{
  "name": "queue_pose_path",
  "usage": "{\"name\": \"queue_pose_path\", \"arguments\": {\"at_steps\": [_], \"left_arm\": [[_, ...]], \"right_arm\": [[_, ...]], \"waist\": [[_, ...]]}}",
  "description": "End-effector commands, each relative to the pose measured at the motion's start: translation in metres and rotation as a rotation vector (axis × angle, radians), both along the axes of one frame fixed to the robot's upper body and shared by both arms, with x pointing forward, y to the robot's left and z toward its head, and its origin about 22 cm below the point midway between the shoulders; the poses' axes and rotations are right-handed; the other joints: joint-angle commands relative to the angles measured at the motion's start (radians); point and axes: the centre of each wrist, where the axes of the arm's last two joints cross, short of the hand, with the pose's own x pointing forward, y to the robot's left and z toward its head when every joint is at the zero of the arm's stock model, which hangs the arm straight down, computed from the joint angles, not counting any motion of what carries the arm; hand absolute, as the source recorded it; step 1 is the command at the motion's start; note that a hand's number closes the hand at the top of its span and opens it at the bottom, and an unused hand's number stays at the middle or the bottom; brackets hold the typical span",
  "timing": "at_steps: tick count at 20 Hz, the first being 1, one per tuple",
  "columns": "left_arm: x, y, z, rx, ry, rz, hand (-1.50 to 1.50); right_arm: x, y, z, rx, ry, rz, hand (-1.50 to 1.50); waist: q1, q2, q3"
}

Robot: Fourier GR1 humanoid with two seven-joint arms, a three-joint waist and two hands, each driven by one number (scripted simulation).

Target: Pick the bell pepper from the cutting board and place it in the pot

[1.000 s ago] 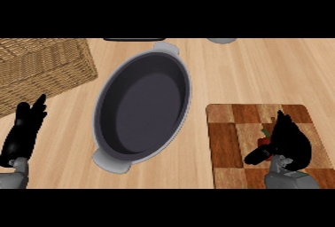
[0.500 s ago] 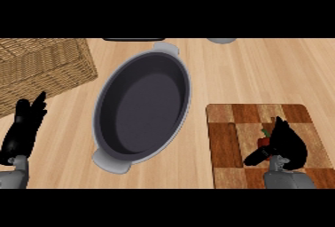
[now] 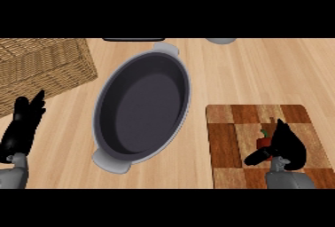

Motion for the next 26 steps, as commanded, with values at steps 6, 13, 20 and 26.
{"name": "queue_pose_path", "arguments": {"at_steps": [6, 13, 20, 26], "left_arm": [[-0.007, -0.003, 0.005, -0.003, 0.011, -0.005, 0.0], [0.009, -0.012, -0.008, -0.002, 0.002, -0.001, 0.0], [-0.009, -0.005, -0.023, -0.004, 0.015, 0.009, 0.0], [-0.004, -0.016, -0.018, -0.014, 0.02, 0.011, 0.0]], "right_arm": [[0.001, -0.006, 0.007, -0.096, -0.048, 0.073, 1.5], [0.018, -0.007, 0.006, -0.212, -0.095, 0.127, 1.5], [-0.017, 0.009, 0.03, -0.269, -0.161, 0.293, 1.5], [-0.064, 0.016, 0.05, -0.247, -0.228, 0.655, 1.5]], "waist": [[0.001, 0.003, 0.004], [0.001, 0.004, 0.004], [-0.005, 0.002, 0.004], [-0.017, -0.002, 0.004]]}}
